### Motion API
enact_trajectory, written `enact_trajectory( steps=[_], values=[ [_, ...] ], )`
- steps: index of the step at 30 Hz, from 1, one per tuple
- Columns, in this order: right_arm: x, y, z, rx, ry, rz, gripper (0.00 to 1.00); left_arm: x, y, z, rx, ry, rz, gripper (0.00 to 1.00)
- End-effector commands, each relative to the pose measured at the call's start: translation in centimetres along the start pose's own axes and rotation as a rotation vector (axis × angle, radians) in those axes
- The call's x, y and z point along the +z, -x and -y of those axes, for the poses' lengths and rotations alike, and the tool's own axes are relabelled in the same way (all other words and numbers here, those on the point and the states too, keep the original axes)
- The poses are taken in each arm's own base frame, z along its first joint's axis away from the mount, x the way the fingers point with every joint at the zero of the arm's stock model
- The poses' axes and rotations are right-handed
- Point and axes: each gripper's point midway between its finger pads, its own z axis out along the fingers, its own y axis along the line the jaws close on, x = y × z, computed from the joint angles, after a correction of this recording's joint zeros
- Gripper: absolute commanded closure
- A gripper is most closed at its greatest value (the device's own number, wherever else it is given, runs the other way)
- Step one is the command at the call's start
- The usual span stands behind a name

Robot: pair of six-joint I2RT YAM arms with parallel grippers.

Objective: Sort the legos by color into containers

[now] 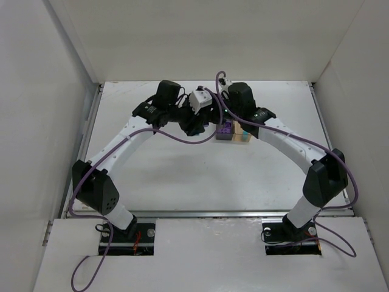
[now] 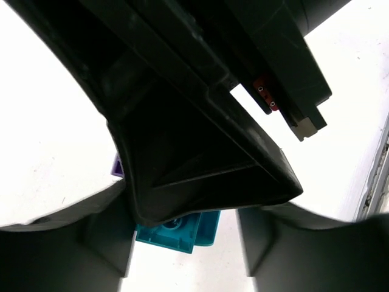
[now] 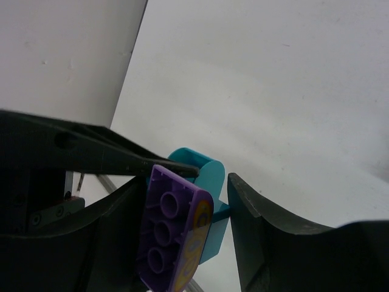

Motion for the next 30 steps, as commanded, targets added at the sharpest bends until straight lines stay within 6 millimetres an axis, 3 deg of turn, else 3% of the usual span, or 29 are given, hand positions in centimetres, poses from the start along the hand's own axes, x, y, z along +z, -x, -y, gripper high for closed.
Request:
enact_trajectory(
  steps=[1, 4, 7, 9, 11, 15, 19, 25, 27, 29, 30],
  values=[
    [-1.8, 1.0, -3.0, -0.064, 0.086, 0.042, 1.00, -1.1, 2.3, -0.1, 0.079, 0.012, 0.060, 0.40],
    [-2.4, 1.1, -3.2, -0.091, 0.093, 0.052, 1.00, -1.7, 1.4, 0.2, 0.119, -0.013, 0.031, 0.28],
    [-2.4, 1.1, -3.2, -0.100, 0.093, 0.053, 1.00, -2.7, 1.1, -0.6, 0.120, -0.007, 0.035, 0.26],
    [-2.4, 1.1, -3.2, -0.100, 0.093, 0.053, 1.00, -3.1, 0.7, -1.2, 0.111, -0.006, 0.036, 0.33],
    [-2.4, 0.7, -3.0, -0.098, 0.095, 0.040, 1.00, -3.4, 1.0, -0.4, 0.133, -0.041, 0.052, 0.37],
    [-2.4, 0.6, -3.1, -0.098, 0.102, 0.035, 1.00, -3.2, 1.0, 0.6, 0.147, -0.101, 0.070, 0.60],
    [-2.4, 0.6, -3.1, -0.098, 0.102, 0.035, 1.00, -3.3, 0.6, 1.1, 0.176, -0.131, 0.064, 0.63],
    [-2.2, 0.8, -3.5, -0.093, 0.118, 0.035, 1.00, -2.8, -0.1, 1.2, 0.133, -0.144, 0.042, 1.00],
    [-2.3, 0.7, -3.6, -0.094, 0.125, 0.029, 1.00, -2.5, -0.4, 1.2, 0.091, -0.148, 0.032, 1.00],
    [-2.2, 0.6, -3.4, -0.090, 0.112, 0.029, 0.63, -2.7, 0.0, 1.2, 0.077, -0.145, 0.038, 1.00],
    [-2.2, 0.9, -3.1, -0.089, 0.094, 0.043, 0.53, -2.7, -0.1, 1.2, 0.058, -0.136, 0.031, 1.00]
  ],
)
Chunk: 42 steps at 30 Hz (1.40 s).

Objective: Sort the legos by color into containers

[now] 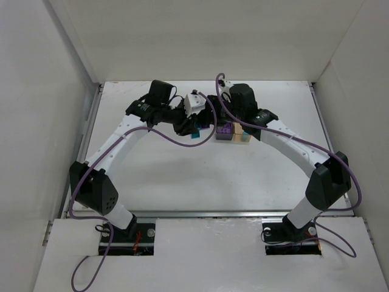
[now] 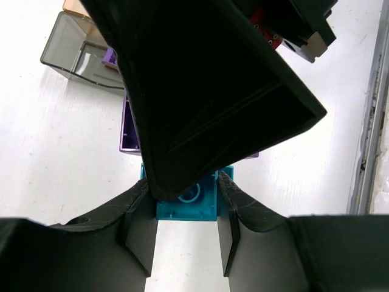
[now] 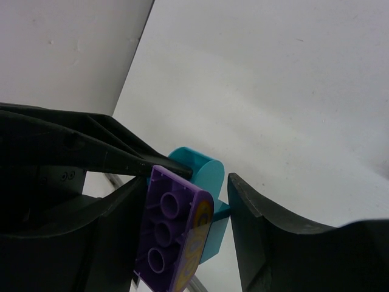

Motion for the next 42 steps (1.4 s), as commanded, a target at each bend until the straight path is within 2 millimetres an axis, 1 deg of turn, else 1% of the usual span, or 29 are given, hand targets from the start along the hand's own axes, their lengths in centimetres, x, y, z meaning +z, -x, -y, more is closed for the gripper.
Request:
enact_trajectory(
  steps=[1, 2, 3, 4, 5, 6, 7, 8, 10, 11, 12, 13, 14, 15, 16, 17, 18, 20, 21, 22, 24, 25, 27, 32, 35, 37, 38, 39, 42],
  values=[
    [-1.1, 1.6, -1.4, -0.028, 0.012, 0.060, 0.40, -1.0, 1.2, 0.4, -0.055, 0.003, 0.021, 1.00],
    [-1.2, 1.2, -0.4, -0.023, -0.041, 0.046, 0.37, -0.8, 0.7, 0.0, -0.078, 0.021, 0.002, 1.00],
    [-1.3, 1.4, 1.2, -0.031, -0.124, 0.067, 0.37, -0.9, 0.9, -0.2, -0.089, 0.038, 0.000, 1.00],
    [-1.6, 2.2, 1.4, -0.040, -0.158, 0.085, 0.37, -0.7, 0.5, -0.4, -0.122, 0.047, -0.014, 1.00],
    [-2.0, 1.8, 2.2, -0.051, -0.204, 0.069, 0.37, -0.8, 0.1, -0.4, -0.132, 0.052, -0.030, 1.00],
    [-2.0, 1.4, 2.5, -0.062, -0.227, 0.059, 0.37, -0.3, -0.7, -0.8, -0.164, 0.062, -0.060, 1.00],
    [-2.2, 1.9, 2.7, -0.072, -0.253, 0.074, 0.37, -0.3, -1.0, -0.8, -0.188, 0.064, -0.077, 1.00],
    [-1.9, 1.5, 2.6, -0.083, -0.254, 0.058, 0.37, -0.1, -1.6, -0.8, -0.214, 0.063, -0.099, 1.00],
    [-1.7, 1.4, 3.1, -0.093, -0.267, 0.052, 0.37, 0.3, -2.0, -1.2, -0.240, 0.062, -0.121, 1.00],
    [-1.7, 1.4, 3.1, -0.093, -0.267, 0.052, 0.37, 0.1, -1.8, -1.3, -0.240, 0.070, -0.126, 1.00],
    [-1.5, 1.0, 2.6, -0.107, -0.250, 0.039, 0.33, 0.5, -2.2, -1.4, -0.248, 0.065, -0.135, 1.00],
    [-1.2, 0.7, 3.0, -0.105, -0.256, 0.029, 0.31, 0.6, -2.3, -1.1, -0.248, 0.062, -0.147, 1.00],
    [-1.1, 0.8, 2.7, -0.106, -0.240, 0.031, 0.30, 0.8, -2.7, -1.3, -0.254, 0.065, -0.159, 1.00],
    [-1.1, 1.0, 2.1, -0.108, -0.221, 0.032, 0.30, 0.8, -2.9, -1.1, -0.261, 0.061, -0.168, 1.00],
    [-0.8, 0.8, 2.5, -0.115, -0.227, 0.021, 0.30, 0.7, -3.0, -1.2, -0.261, 0.070, -0.174, 1.00],
    [-0.5, 0.3, 2.5, -0.111, -0.214, 0.002, 0.34, 1.2, -3.2, -1.0, -0.262, 0.058, -0.182, 1.00],
    [-0.5, 0.6, 2.1, -0.113, -0.201, 0.005, 0.37, 1.2, -3.4, -0.9, -0.267, 0.055, -0.189, 1.00],
    [0.2, -0.4, 2.0, -0.111, -0.185, -0.028, 0.37, 1.1, -3.1, -1.0, -0.262, 0.058, -0.182, 1.00],
    [0.3, -0.5, 1.5, -0.112, -0.158, -0.034, 0.34, 1.1, -3.0, -1.0, -0.262, 0.058, -0.182, 1.00],
    [0.7, -1.2, 2.0, -0.106, -0.160, -0.057, 0.33, 1.3, -3.3, -1.1, -0.267, 0.055, -0.189, 1.00],
    [1.2, -0.9, 1.7, -0.112, -0.138, -0.043, 0.33, 1.3, -3.2, -0.9, -0.268, 0.047, -0.184, 1.00],
    [1.6, -1.6, 2.1, -0.105, -0.136, -0.068, 0.33, 1.3, -3.2, -0.9, -0.278, 0.048, -0.184, 1.00],
    [2.3, -2.0, 2.5, -0.102, -0.132, -0.080, 0.33, 1.8, -3.4, -0.6, -0.278, 0.037, -0.191, 1.00],
    [2.7, -1.5, 0.6, -0.095, -0.042, -0.076, 0.33, 1.9, -3.5, -0.7, -0.277, 0.038, -0.190, 1.00],
    [2.8, -1.3, 0.2, -0.090, -0.027, -0.068, 0.34, 1.8, -3.4, -0.7, -0.272, 0.041, -0.183, 1.00],
    [2.1, -0.4, -0.2, -0.099, -0.034, -0.037, 0.35, 1.8, -3.4, -0.7, -0.272, 0.041, -0.183, 1.00],
    [1.9, -0.4, 0.1, -0.088, -0.052, -0.027, 0.35, 1.9, -3.8, -0.5, -0.278, 0.037, -0.191, 1.00],
    [1.6, 0.3, 0.7, -0.090, -0.100, 0.005, 0.35, 2.0, -3.7, -0.7, -0.262, 0.040, -0.185, 1.00],
    [0.2, 1.3, 0.9, -0.096, -0.152, 0.056, 0.35, 1.8, -4.8, -0.5, -0.242, 0.052, -0.208, 1.00]
  ],
)
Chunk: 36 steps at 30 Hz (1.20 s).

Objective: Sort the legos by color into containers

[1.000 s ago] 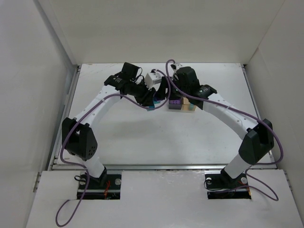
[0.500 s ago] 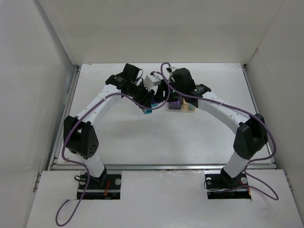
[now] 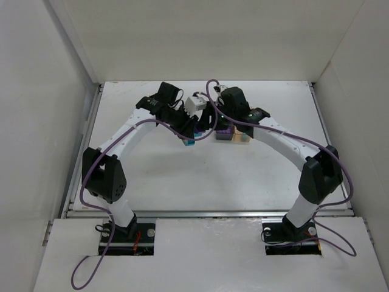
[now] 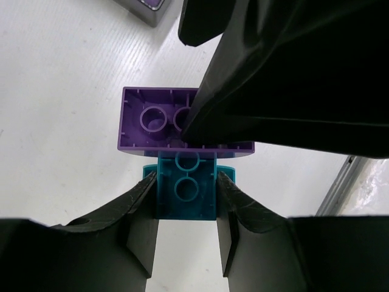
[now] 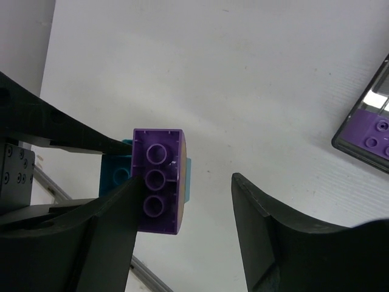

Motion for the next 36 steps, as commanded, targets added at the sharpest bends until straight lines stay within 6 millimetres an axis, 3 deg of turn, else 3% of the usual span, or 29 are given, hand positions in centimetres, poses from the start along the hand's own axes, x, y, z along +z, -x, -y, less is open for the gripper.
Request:
enact_trajectory(
  steps=[1, 6, 11, 18, 21, 28, 29, 36],
  values=[
    [-3.6, 3.9, -3.7, -0.045, 0.071, 0.163, 0.35, -0.2, 0.7, 1.0, 0.061, -0.013, 0.039, 1.00],
    [-5.1, 5.1, -4.9, -0.061, 0.141, 0.220, 0.35, -0.2, 1.0, 1.1, 0.072, -0.014, 0.059, 1.00],
    [-5.1, 4.2, -6.4, -0.079, 0.237, 0.183, 0.35, -0.7, 3.5, 1.6, 0.062, -0.032, 0.151, 1.00],
    [-3.3, 2.9, -4.7, -0.027, 0.181, 0.150, 0.34, -1.9, 6.0, 2.4, -0.001, -0.045, 0.244, 1.00],
    [-3.4, 3.4, -3.8, -0.009, 0.128, 0.184, 0.35, -2.4, 6.7, 3.0, -0.036, -0.067, 0.272, 1.00],
    [-3.9, 2.6, -3.1, -0.035, 0.083, 0.168, 0.35, -2.9, 7.6, 3.0, -0.100, -0.054, 0.291, 1.00],
    [-4.3, 2.6, -3.7, -0.042, 0.095, 0.174, 0.35, -3.1, 7.9, 3.0, -0.095, -0.052, 0.298, 1.00],
    [-4.1, 2.1, -2.2, -0.041, 0.028, 0.167, 0.38, -2.7, 7.7, 2.7, -0.110, -0.045, 0.289, 1.00]
  ],
)
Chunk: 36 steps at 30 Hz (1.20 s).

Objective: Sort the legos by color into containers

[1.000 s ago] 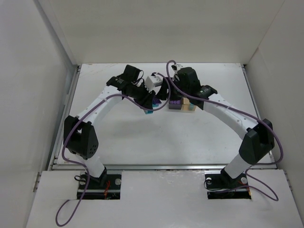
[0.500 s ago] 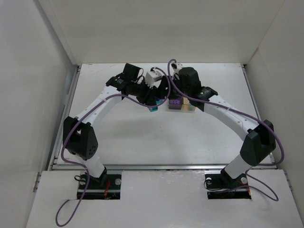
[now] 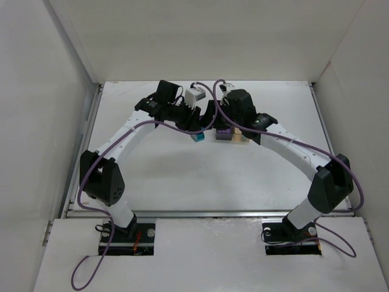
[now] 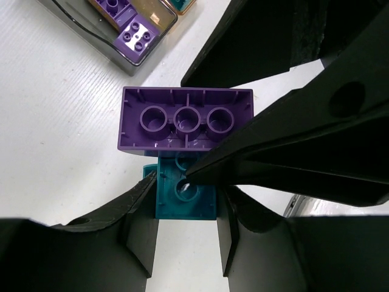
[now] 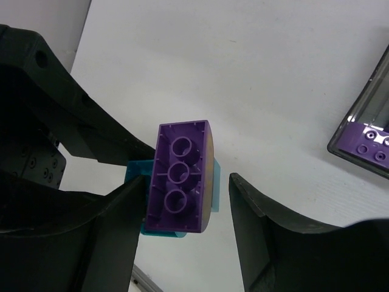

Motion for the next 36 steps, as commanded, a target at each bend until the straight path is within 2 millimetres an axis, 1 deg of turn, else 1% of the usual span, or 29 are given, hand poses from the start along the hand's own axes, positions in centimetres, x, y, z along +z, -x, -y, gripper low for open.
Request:
enact_trajectory(
  steps=[1, 3, 4, 6, 7, 8, 9, 10, 11, 14, 15, 16, 17, 18, 19, 20, 22, 23, 24, 25, 27, 28, 29, 31, 32, 33, 34, 35, 36],
  values=[
    [-1.3, 0.3, -0.9, -0.037, 0.001, 0.020, 0.38, -2.0, 3.8, 1.3, 0.061, 0.000, 0.119, 1.00],
    [-1.5, 0.3, -0.9, -0.038, 0.005, 0.027, 0.44, -2.0, 3.8, 1.3, 0.051, -0.001, 0.119, 1.00],
    [-1.6, 0.6, -1.1, -0.040, 0.014, 0.042, 0.56, -2.0, 3.8, 1.3, 0.051, -0.001, 0.119, 1.00],
    [-1.5, 0.6, -0.8, -0.041, 0.005, 0.051, 0.74, -2.0, 3.8, 1.6, 0.052, -0.013, 0.120, 1.00],
    [-1.8, 0.9, -1.0, -0.029, 0.003, 0.065, 0.89, -2.0, 3.8, 1.6, 0.052, -0.013, 0.120, 1.00],
    [-1.8, 1.0, -0.8, -0.029, -0.006, 0.071, 0.95, -1.7, 3.7, 1.4, 0.047, -0.014, 0.112, 1.00],
    [-2.1, 1.5, -0.8, -0.017, -0.018, 0.091, 1.00, -1.6, 3.0, 1.3, 0.047, -0.015, 0.093, 1.00],
    [-2.1, 1.6, -0.6, -0.017, -0.029, 0.097, 1.00, -1.6, 2.5, 1.0, 0.060, -0.001, 0.075, 1.00],
    [-2.4, 2.0, -0.5, -0.017, -0.037, 0.113, 1.00, -1.1, 1.5, 0.7, 0.059, -0.005, 0.047, 1.00],
    [-2.4, 2.7, 0.5, -0.005, -0.101, 0.153, 1.00, 0.2, -2.0, -0.5, 0.062, 0.007, -0.037, 1.00],
    [-2.8, 3.2, 0.6, 0.006, -0.112, 0.173, 1.00, 0.7, -4.3, -0.8, 0.038, 0.008, -0.089, 1.00],
    [-2.9, 3.6, 1.3, 0.008, -0.150, 0.197, 1.00, 0.9, -5.4, -1.1, 0.037, 0.012, -0.113, 1.00],
    [-3.3, 4.0, 1.3, 0.021, -0.159, 0.217, 1.00, 1.0, -6.5, -1.1, 0.035, 0.007, -0.137, 1.00],
    [-3.5, 4.6, 2.3, 0.037, -0.198, 0.243, 1.00, 1.3, -8.2, -1.1, 0.033, -0.004, -0.177, 1.00],
    [-3.5, 4.6, 2.3, 0.037, -0.198, 0.243, 1.00, 1.5, -8.9, -1.1, 0.040, -0.002, -0.195, 1.00],
    [-3.6, 5.2, 3.2, 0.044, -0.228, 0.262, 1.00, 1.6, -9.4, -1.0, 0.033, -0.004, -0.205, 1.00],
    [-3.8, 5.8, 3.7, 0.061, -0.237, 0.280, 1.00, 1.6, -10.5, -1.4, 0.043, 0.009, -0.230, 1.00],
    [-3.8, 6.1, 3.8, 0.064, -0.227, 0.285, 1.00, 1.6, -10.5, -1.4, 0.044, 0.009, -0.230, 1.00],
    [-3.8, 6.0, 4.5, 0.070, -0.236, 0.280, 1.00, 1.6, -10.5, -1.6, 0.045, 0.018, -0.232, 1.00],
    [-3.8, 6.0, 4.5, 0.070, -0.236, 0.279, 1.00, 1.6, -10.5, -1.6, 0.045, 0.018, -0.232, 1.00],
    [-3.1, 5.7, 6.1, 0.081, -0.266, 0.270, 1.00, 1.6, -10.1, -1.6, 0.050, 0.019, -0.225, 1.00],
    [-2.6, 5.3, 6.4, 0.081, -0.274, 0.258, 1.00, 1.7, -9.9, -1.7, 0.056, 0.022, -0.215, 1.00],
    [-1.7, 4.8, 7.7, 0.089, -0.303, 0.236, 1.00, 1.3, -8.7, -1.6, 0.074, 0.027, -0.189, 1.00],
    [-0.7, 4.3, 9.9, 0.104, -0.346, 0.214, 1.00, 1.0, -7.7, -1.6, 0.082, 0.044, -0.168, 1.00],
    [0.5, 3.3, 10.8, 0.106, -0.368, 0.177, 1.00, 0.9, -7.3, -1.6, 0.088, 0.046, -0.159, 1.00],
    [0.8, 3.3, 11.8, 0.103, -0.391, 0.163, 1.00, 0.1, -6.0, -1.6, 0.104, 0.060, -0.124, 1.00],
    [1.2, 3.4, 12.4, 0.109, -0.403, 0.161, 0.99, -0.3, -5.5, -1.6, 0.115, 0.072, -0.112, 1.00],
    [1.6, 3.8, 12.2, 0.093, -0.395, 0.153, 0.90, -0.5, -5.1, -1.6, 0.125, 0.075, -0.097, 1.00],
    [2.6, 3.1, 13.0, 0.075, -0.413, 0.119, 0.85, -1.1, -4.0, -1.2, 0.144, 0.082, -0.068, 1.00]
  ],
)
